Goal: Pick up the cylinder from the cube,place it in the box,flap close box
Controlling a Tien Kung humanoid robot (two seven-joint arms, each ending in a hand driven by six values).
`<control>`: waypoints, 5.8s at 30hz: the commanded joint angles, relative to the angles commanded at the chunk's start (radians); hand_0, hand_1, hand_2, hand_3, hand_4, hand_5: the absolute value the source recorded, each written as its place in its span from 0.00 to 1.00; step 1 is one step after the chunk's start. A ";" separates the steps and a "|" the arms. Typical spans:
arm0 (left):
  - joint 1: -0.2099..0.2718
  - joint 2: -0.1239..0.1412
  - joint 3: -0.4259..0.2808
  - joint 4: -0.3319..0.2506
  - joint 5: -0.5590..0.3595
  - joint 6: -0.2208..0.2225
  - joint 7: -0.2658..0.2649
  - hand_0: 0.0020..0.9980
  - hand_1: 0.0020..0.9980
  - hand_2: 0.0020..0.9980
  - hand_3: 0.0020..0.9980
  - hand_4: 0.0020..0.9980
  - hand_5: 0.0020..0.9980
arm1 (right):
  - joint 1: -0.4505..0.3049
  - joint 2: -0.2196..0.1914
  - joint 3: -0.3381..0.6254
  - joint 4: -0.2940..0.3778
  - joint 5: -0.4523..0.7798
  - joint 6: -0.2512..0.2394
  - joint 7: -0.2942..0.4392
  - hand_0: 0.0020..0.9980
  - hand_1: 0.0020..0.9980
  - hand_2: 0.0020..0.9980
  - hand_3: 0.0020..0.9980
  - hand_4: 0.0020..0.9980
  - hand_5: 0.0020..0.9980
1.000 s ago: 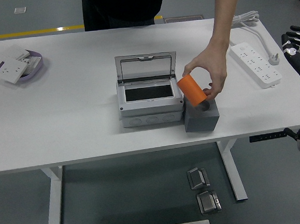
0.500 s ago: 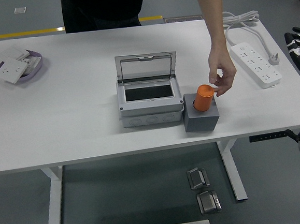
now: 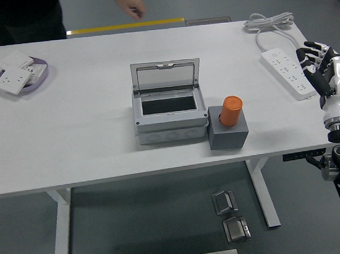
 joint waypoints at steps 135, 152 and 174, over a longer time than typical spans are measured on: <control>-0.017 0.012 0.010 0.000 0.018 -0.010 0.011 0.60 0.62 0.61 0.61 0.66 0.29 | 0.524 0.149 -0.802 -0.244 -0.715 -0.042 -0.484 0.03 0.19 0.37 0.36 0.08 0.00; -0.021 0.020 0.013 0.000 0.024 -0.012 0.012 0.60 0.62 0.61 0.61 0.67 0.29 | 0.602 0.192 -0.841 -0.390 -0.775 0.073 -0.493 0.18 0.28 0.40 0.41 0.12 0.00; -0.022 0.021 0.025 0.000 0.021 -0.013 0.010 0.60 0.62 0.61 0.61 0.67 0.29 | 0.618 0.192 -0.837 -0.413 -0.809 0.091 -0.501 0.76 0.67 0.67 0.69 0.62 0.29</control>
